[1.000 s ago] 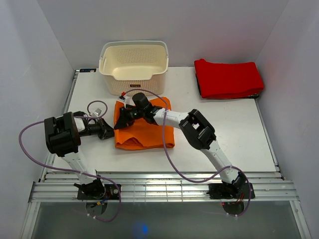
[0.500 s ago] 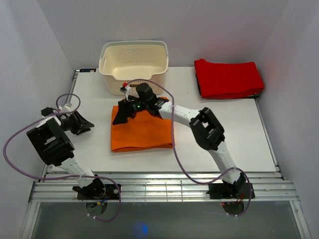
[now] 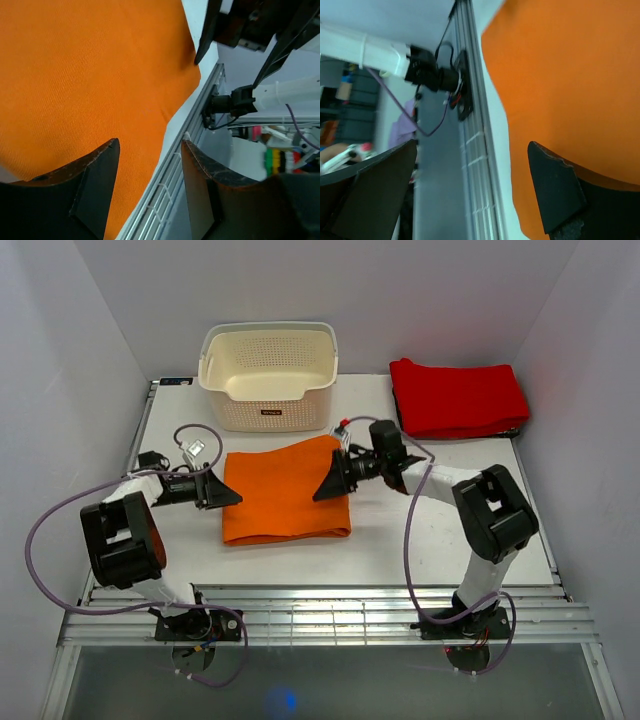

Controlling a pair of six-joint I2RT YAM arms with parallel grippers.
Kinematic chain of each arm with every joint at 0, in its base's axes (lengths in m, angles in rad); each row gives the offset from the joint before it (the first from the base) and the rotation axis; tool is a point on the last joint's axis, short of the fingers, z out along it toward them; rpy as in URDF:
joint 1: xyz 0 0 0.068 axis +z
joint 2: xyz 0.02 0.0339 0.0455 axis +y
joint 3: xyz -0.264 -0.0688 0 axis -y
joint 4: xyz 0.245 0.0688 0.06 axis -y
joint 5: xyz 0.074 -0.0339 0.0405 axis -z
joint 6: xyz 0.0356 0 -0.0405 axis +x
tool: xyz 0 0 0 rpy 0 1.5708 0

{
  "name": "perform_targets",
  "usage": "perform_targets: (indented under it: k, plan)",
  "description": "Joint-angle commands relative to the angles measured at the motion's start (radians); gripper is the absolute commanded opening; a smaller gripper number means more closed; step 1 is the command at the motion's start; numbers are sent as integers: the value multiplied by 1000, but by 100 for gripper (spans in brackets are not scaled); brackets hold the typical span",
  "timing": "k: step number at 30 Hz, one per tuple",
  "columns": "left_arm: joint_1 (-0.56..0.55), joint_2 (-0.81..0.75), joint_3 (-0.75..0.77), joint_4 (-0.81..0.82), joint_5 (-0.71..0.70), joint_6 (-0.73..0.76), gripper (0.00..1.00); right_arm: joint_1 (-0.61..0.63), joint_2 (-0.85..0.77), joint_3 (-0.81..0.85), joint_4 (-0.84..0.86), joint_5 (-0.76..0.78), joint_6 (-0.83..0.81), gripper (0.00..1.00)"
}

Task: Fold and stack the trousers
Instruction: Fold the trousers

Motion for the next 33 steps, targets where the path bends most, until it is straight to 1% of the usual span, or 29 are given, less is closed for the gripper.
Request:
perform_targets:
  k: [1, 4, 5, 6, 8, 11, 12, 13, 15, 17, 19, 20, 21, 23, 24, 25, 26, 27, 28, 30, 32, 33]
  plan:
    - [-30, 72, -43, 99, 56, -75, 63, 34, 27, -102, 233, -119, 163, 96]
    - [-35, 182, -32, 99, 12, -106, 60, 45, 99, -119, 242, -129, 176, 93]
    - [-35, 256, -28, 97, -11, -116, 59, 47, 137, -125, 240, -112, 176, 93]
    - [-30, 293, -25, 106, -42, -129, 59, 47, 157, -131, 239, -103, 178, 93]
    - [-21, 384, -25, 134, -65, -185, 58, 44, 226, -142, 236, -90, 169, 92]
    - [3, 439, -14, 189, -96, -247, 57, 30, 291, -140, 207, -73, 146, 90]
    - [11, 449, -14, 223, -131, -265, 57, 18, 300, -133, 190, -70, 129, 90]
    - [14, 449, -14, 237, -146, -279, 57, 13, 306, -122, 117, -67, 102, 90]
    - [19, 444, -11, 246, -168, -291, 56, 4, 305, -90, 48, -63, 25, 89]
    - [17, 437, 18, 215, -136, -259, 56, 5, 271, -67, -52, -69, -29, 86]
    - [17, 403, 52, 111, -81, -140, 53, 14, 231, -36, -88, -83, -87, 85]
    - [17, 383, 93, 67, -27, -88, 52, 15, 187, -21, -135, -93, -109, 84]
    - [17, 362, 112, 0, -12, -7, 52, 13, 167, 20, -161, -98, -132, 84]
    - [19, 286, 142, -27, 7, 26, 52, 11, 120, 73, -219, -101, -199, 84]
    - [17, 266, 167, -21, 4, 12, 52, 7, 107, 96, -262, -100, -215, 84]
    - [19, 250, 176, -1, -2, -18, 51, 4, 98, 135, -270, -93, -225, 84]
    - [20, 217, 181, 34, -45, -62, 50, -1, 83, 148, -270, -81, -225, 84]
    - [23, 202, 173, 128, -91, -115, 49, -8, 79, 162, -279, -67, -225, 84]
    - [28, 182, 161, 178, -148, -227, 48, -15, 78, 183, -290, -57, -227, 84]
    - [39, 139, 140, 265, -256, -285, 51, -39, 76, 191, -318, -31, -228, 85]
    - [39, 137, 138, 278, -338, -305, 57, -62, 67, 183, -350, 20, -254, 87]
    - [39, 156, 143, 271, -387, -302, 58, -88, 63, 176, -371, 40, -264, 88]
